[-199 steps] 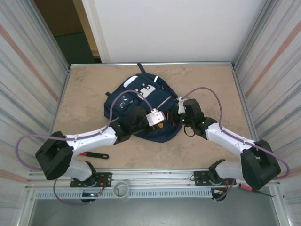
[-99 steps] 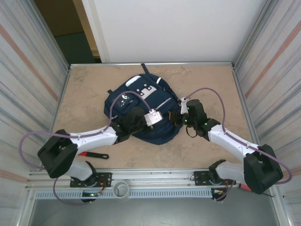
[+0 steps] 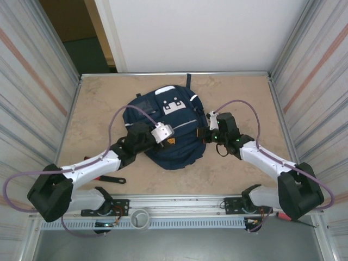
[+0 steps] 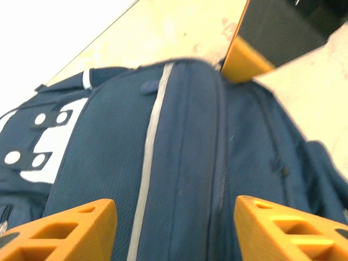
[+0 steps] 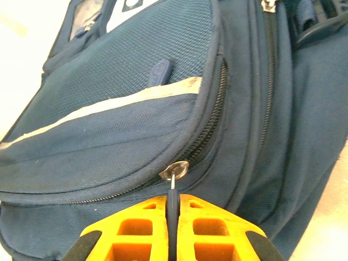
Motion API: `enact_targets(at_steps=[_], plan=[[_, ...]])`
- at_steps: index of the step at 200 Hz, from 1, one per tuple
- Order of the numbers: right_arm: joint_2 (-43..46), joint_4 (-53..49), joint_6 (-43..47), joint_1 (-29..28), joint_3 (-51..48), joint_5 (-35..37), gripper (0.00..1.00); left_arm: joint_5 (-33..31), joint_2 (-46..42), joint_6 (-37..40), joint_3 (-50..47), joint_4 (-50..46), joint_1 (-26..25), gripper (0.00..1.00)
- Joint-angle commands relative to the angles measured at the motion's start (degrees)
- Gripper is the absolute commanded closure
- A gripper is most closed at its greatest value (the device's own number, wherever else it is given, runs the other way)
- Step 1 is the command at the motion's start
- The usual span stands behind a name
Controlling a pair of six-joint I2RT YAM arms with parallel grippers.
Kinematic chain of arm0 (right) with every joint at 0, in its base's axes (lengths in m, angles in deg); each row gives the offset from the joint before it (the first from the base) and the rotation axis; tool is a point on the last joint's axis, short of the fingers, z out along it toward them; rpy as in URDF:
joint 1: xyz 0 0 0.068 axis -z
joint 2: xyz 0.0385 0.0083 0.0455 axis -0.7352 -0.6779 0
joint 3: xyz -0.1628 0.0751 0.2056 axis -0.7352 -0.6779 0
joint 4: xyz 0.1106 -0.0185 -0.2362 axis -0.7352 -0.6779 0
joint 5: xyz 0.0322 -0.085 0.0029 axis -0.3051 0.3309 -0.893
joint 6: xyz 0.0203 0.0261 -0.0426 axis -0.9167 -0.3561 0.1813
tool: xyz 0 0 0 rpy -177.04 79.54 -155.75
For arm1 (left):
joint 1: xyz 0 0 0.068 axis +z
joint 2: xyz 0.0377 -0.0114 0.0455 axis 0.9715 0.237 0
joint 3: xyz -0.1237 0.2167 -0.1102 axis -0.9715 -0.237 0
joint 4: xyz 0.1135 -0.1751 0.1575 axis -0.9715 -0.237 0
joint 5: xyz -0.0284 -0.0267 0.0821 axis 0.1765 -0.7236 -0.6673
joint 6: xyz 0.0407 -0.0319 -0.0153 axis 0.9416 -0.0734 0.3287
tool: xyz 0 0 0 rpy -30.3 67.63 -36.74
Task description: Pack books, pencil case, and school supplies into a backpack
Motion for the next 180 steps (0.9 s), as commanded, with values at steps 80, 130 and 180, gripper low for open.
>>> enact_targets(at_steps=[80,130,180], plan=[[5.5,3.8,-1.5,-3.6,0.0,-1.4,1.0,0.9,15.3,7.4,14.1,-4.4,-4.5,0.56],[4.8,-2.0,0.7,2.6,0.1,-1.0,1.0,6.7,11.7,6.2,10.6,-1.9,-2.0,1.0],[-4.8,-6.4,-1.5,10.7,7.7,-8.5,1.0,34.9,8.3,-0.7,8.6,-1.7,8.3,1.0]])
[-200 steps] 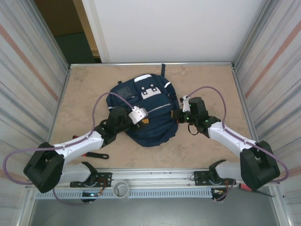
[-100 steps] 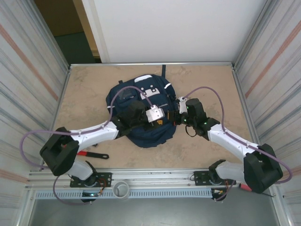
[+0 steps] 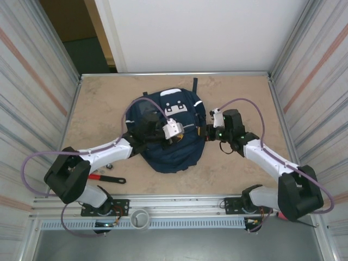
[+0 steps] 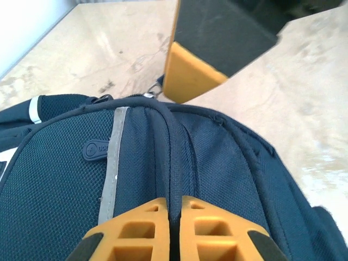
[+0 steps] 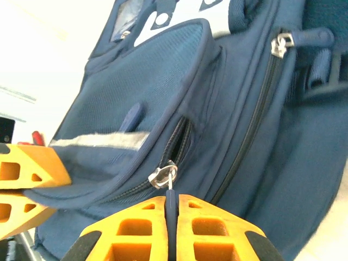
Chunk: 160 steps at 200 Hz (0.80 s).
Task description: Pack books, pencil case, and school supplies into a backpack
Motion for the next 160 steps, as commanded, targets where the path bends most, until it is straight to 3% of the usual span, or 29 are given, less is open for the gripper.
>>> enact_targets(at_steps=[1,48,88,123,141,160], plan=[[-4.3,-3.9,-1.5,4.0,5.1,3.7,1.0,16.3,-3.8,-3.6,-0.1,-0.4,4.1,1.0],[-13.6,-2.5,-6.0,4.0,11.9,1.4,0.94,21.7,-0.1,-2.6,3.8,-6.0,4.3,1.0],[-10.0,-6.2,-3.0,5.3,10.1,3.1,0.68,20.0,0.8,-2.3,4.6,-6.9,4.4,0.99],[-8.2,-6.3,-4.8,9.3,8.8,4.8,0.52,18.5,0.6,-3.4,3.9,-5.8,4.4,0.83],[-12.6,-5.8,-6.8,10.0,11.6,4.5,0.48,17.0,0.3,-4.4,3.3,-5.2,4.3,0.69],[-19.1,-4.6,-9.0,10.1,16.5,3.4,0.36,14.1,-1.5,-6.7,2.2,-4.1,4.3,0.56]])
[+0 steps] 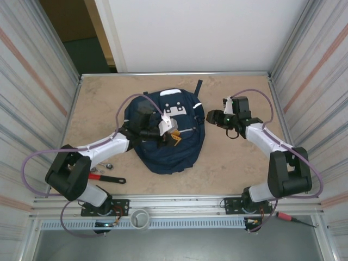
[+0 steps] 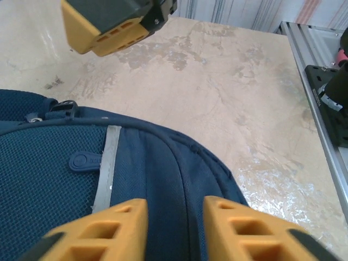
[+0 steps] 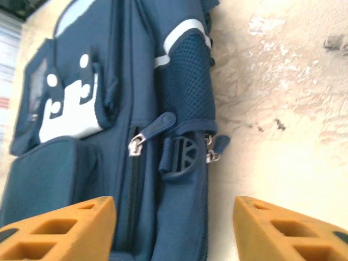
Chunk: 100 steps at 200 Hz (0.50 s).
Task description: Pack books, pencil case, and school supplies into a backpack
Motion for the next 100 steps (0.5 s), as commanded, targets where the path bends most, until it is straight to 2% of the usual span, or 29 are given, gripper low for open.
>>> enact_targets(at_steps=[1,26,48,60,71,81,100], plan=[[-7.0,1.3,-3.5,0.0,5.6,0.0,0.35,-1.1,-3.3,-2.9,-0.6,2.1,-0.2,0.55],[-16.3,3.8,-6.2,-0.4,12.0,-1.2,0.3,-10.1,-8.9,-7.7,-4.3,5.4,-0.2,0.42],[-24.5,4.2,-7.5,-1.1,18.2,-3.1,0.31,-27.9,-14.3,-15.8,-8.5,8.7,0.6,0.27],[-27.7,4.7,-8.3,-1.6,20.5,-4.7,0.35,-37.2,-16.5,-21.1,-9.5,6.8,2.7,0.24],[-29.4,5.9,-9.1,-2.0,21.4,-6.2,0.42,-42.9,-17.8,-28.4,-9.9,2.9,6.1,0.22],[-30.2,6.6,-9.4,-2.2,21.3,-6.8,0.5,-44.5,-18.3,-35.7,-10.4,-0.9,10.8,0.2],[-30.4,7.5,-9.5,-2.2,20.2,-7.3,0.66,-38.4,-16.5,-44.7,-12.6,-2.0,19.1,0.21]])
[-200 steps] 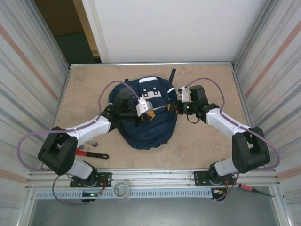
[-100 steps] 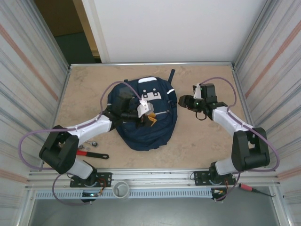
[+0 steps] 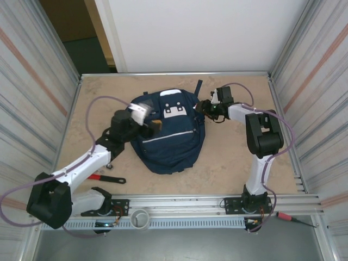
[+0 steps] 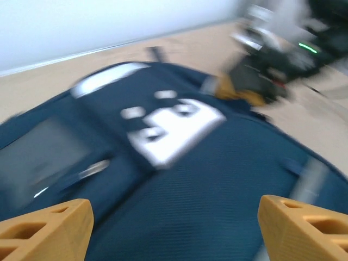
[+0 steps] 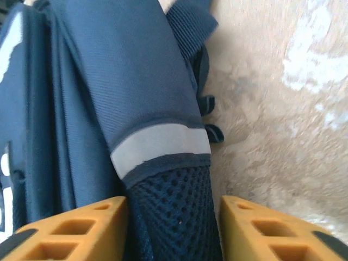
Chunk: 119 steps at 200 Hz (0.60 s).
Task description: Pack books, pencil case, and school supplies into a backpack
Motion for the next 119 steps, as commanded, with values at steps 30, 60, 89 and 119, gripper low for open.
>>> enact_targets(at_steps=[30,60,89,119], plan=[[0.8,2.9,-1.8,0.3,-2.9,-3.3,0.8,2.7,6.9,-21.6,-3.0,-3.0,12.0,0.24],[3.3,3.5,-1.2,1.5,-6.6,-3.4,0.9,7.3,14.4,-22.1,0.8,-2.1,11.1,0.29],[6.6,3.9,-0.7,3.0,-10.7,-3.6,0.95,8.7,20.5,-22.1,4.7,-1.2,7.3,0.33],[10.9,3.2,0.6,5.1,-14.8,-2.7,0.93,9.3,26.8,-21.7,10.9,-1.2,2.2,0.34]])
